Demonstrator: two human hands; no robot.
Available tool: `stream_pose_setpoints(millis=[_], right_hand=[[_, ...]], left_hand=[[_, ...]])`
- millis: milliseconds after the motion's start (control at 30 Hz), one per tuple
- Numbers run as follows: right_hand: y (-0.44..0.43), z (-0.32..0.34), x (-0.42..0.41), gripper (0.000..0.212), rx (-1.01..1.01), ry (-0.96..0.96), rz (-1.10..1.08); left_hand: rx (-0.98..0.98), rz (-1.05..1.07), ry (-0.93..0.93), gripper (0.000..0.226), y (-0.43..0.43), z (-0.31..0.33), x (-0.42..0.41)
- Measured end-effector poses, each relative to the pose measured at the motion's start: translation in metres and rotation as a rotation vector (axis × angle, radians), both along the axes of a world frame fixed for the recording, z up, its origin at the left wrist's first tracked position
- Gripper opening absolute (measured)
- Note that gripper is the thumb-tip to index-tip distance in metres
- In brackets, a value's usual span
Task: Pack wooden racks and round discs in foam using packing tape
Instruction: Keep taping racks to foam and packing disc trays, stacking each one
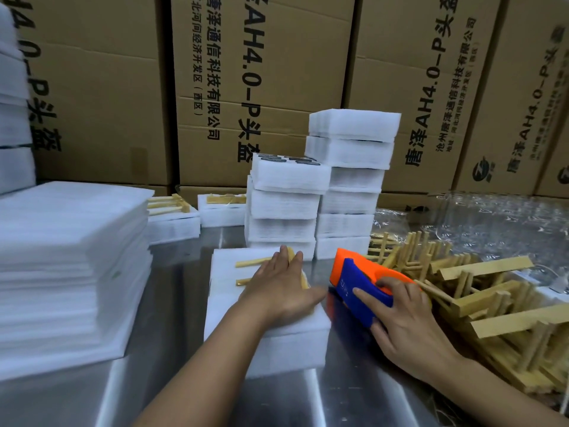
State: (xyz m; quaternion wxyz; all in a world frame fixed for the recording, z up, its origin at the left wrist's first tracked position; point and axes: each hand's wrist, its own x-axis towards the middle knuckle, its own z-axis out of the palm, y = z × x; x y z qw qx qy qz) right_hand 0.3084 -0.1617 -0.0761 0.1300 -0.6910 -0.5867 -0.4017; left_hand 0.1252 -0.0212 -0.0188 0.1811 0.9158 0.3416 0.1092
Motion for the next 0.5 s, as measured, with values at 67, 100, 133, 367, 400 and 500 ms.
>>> stream_pose_setpoints(millis=[67, 100, 133, 367, 400, 500], right_hand=[[0.000, 0.004, -0.005, 0.040, -0.010, 0.000, -0.025], [0.000, 0.006, -0.008, 0.038, 0.008, 0.008, -0.028], [0.001, 0.008, -0.011, 0.037, 0.031, 0.018, -0.016], [0.047, 0.025, -0.068, 0.032, 0.233, 1.184, 0.501], [0.058, 0.030, -0.073, 0.032, 0.224, 1.487, 0.520], [0.086, 0.028, -0.077, 0.046, 0.046, 2.103, 0.606]], left_hand=[[0.005, 0.002, -0.002, 0.081, 0.001, -0.001, 0.000], [0.004, -0.001, -0.007, 0.082, 0.002, -0.001, 0.001], [-0.003, -0.005, -0.018, 0.084, 0.004, -0.001, 0.002], [-0.673, -0.042, -0.693, 0.115, 0.022, 0.016, -0.018], [-0.677, -0.009, -0.883, 0.109, 0.032, 0.019, -0.027], [-0.669, 0.203, -1.205, 0.072, 0.058, 0.015, -0.061]])
